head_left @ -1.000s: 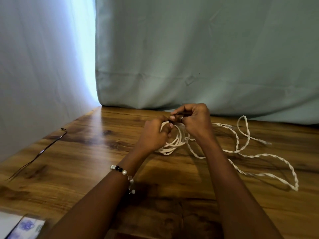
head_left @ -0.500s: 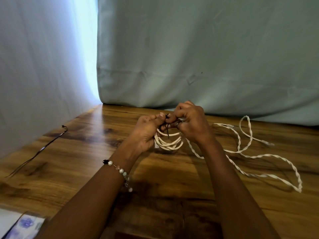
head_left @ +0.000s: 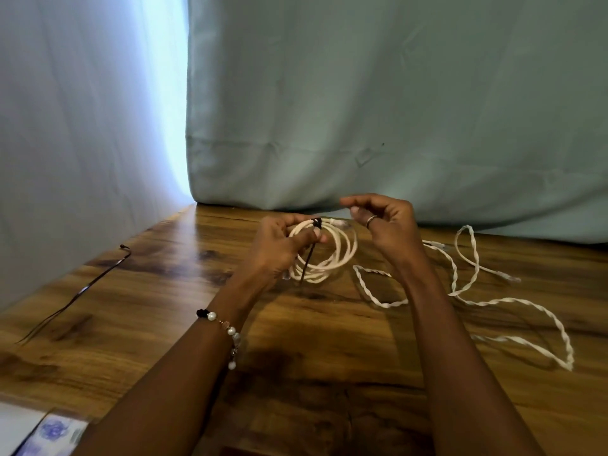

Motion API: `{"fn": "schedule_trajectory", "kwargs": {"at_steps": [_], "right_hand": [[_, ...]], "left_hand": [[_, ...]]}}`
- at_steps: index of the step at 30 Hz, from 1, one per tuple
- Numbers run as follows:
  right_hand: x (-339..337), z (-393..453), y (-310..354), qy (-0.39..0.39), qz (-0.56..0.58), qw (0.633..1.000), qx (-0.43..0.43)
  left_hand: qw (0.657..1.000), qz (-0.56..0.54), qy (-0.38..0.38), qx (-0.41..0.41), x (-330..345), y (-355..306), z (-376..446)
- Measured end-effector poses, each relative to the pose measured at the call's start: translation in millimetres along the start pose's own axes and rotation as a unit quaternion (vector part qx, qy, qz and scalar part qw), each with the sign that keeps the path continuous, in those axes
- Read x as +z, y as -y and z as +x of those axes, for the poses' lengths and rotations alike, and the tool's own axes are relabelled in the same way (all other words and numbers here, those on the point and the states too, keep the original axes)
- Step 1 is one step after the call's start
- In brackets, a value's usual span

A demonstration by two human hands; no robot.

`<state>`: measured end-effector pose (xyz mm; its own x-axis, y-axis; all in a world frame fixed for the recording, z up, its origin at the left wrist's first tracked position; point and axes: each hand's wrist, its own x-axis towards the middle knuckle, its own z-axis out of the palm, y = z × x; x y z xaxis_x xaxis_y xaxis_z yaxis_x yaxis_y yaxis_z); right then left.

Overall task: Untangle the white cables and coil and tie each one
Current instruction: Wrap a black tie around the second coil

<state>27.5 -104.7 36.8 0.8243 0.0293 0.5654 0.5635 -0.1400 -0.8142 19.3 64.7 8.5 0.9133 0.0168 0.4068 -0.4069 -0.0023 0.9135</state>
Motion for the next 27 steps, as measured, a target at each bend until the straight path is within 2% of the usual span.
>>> {"fn": "schedule_trajectory", "kwargs": {"at_steps": [3, 5, 8, 10, 14, 18, 23, 27], "right_hand": [[2, 1, -7, 0.033, -0.02, 0.996, 0.076], [5, -1, -10, 0.054, -0.03, 0.991, 0.118], [1, -4, -9, 0.077, 0.031, 0.976, 0.199], [-3, -5, -9, 0.093, 0.068, 0.964, 0.238], [-7, -6, -8, 0.146, 0.141, 0.933, 0.296], [-6, -7, -8, 0.178, 0.181, 0.913, 0.319], [-2, -7, -12, 0.134, 0.225, 0.898, 0.354], [-1, -6, -15, 0.079, 0.277, 0.871, 0.399]], "left_hand": [[0.995, 0.037, 0.072, 0.064, 4, 6, 0], [0.981, 0.129, 0.085, 0.117, 6, 11, -1], [0.919, 0.307, 0.059, 0.239, 7, 16, -1], [0.884, 0.355, 0.073, 0.294, 11, 17, -2], [0.841, 0.43, 0.083, 0.317, 10, 17, -4], [0.834, 0.442, 0.077, 0.322, 11, 12, -8], [0.788, 0.498, 0.085, 0.351, 14, 12, -7], [0.784, 0.501, 0.085, 0.356, 16, 16, -6]]}}
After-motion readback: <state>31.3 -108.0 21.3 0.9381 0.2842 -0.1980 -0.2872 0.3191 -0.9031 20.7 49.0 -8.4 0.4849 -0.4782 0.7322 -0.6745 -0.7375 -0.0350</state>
